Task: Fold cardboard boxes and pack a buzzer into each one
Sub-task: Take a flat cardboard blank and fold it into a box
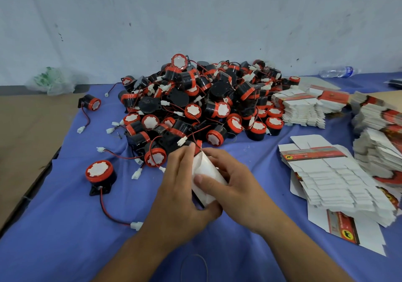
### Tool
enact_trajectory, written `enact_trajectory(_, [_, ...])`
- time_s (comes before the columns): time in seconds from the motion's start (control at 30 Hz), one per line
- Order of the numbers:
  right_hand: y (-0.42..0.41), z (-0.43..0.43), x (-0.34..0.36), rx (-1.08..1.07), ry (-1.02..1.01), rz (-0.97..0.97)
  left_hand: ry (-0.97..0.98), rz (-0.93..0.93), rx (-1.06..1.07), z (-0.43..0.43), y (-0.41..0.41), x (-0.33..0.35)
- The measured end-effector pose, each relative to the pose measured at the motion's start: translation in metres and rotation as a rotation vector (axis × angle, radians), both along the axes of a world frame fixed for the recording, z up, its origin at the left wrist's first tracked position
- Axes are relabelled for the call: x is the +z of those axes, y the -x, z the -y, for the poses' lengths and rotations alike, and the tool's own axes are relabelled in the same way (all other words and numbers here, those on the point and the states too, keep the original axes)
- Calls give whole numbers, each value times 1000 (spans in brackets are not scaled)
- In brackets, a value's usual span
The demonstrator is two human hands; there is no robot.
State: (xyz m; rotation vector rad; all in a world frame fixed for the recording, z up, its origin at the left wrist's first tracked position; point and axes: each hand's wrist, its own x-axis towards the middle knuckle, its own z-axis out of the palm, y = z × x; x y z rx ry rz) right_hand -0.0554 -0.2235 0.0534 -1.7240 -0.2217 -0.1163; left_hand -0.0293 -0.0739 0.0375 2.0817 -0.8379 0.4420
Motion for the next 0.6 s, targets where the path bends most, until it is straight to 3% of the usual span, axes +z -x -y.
enact_trajectory(0.23, [1,-9,-8,-118,196,108,-35,46,53,2,0,3])
enact_trajectory(0.4, [-1,-9,-9,-77,208,86,-24,62,57,0,-1,2])
enact_trajectory(0.53, [0,-6,-14,19,407,128,-17,23,2,-3,-3,0])
enact_trajectory(0.6, [0,-6,-14,25,401,142,-19,28,-6,-3,-5,-1])
